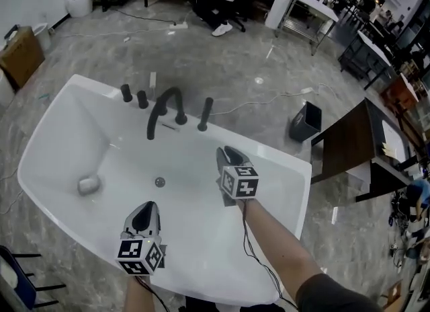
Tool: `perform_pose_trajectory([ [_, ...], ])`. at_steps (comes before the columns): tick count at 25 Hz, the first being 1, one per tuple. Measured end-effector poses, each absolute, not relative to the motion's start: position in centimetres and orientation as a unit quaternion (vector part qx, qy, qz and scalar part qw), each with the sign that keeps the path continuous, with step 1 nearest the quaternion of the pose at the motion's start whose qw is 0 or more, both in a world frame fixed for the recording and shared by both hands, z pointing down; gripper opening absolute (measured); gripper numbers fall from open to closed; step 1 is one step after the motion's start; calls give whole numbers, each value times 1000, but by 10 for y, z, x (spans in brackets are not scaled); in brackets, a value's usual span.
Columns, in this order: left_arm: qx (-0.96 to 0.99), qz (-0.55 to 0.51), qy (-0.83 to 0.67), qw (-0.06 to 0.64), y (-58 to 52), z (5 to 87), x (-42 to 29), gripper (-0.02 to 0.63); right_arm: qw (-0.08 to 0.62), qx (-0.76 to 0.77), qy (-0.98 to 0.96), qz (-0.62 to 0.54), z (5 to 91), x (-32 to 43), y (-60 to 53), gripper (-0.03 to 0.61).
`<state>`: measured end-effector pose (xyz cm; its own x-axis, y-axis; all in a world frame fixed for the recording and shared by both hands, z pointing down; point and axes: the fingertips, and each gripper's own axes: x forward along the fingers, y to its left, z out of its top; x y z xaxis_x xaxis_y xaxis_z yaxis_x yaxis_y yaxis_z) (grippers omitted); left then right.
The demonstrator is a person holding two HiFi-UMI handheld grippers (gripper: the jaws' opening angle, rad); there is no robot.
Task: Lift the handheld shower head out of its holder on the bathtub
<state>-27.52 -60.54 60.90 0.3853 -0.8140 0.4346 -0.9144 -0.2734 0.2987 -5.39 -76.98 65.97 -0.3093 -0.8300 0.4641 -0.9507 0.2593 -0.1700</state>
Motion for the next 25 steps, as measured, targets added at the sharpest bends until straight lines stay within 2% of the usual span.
perform_pose_trajectory([
  [2,790,102,-546,258,-615,622,-272,26,150,556,-789,212,677,-63,-789,155],
  [8,793,113,-545,248,-650,654,-272,26,163,556,-785,220,730,-67,-846,190],
  [12,790,111,-551,244,-669,672,-282,26,167,563,-775,235,761,-66,-879,201],
  [18,785,104,-562,239,-689,692,-297,26,127,589,-763,234,770,-70,-926,201],
  [25,783,95,-562,250,-686,710,-306,26,137,601,-758,212,783,-77,-963,201],
])
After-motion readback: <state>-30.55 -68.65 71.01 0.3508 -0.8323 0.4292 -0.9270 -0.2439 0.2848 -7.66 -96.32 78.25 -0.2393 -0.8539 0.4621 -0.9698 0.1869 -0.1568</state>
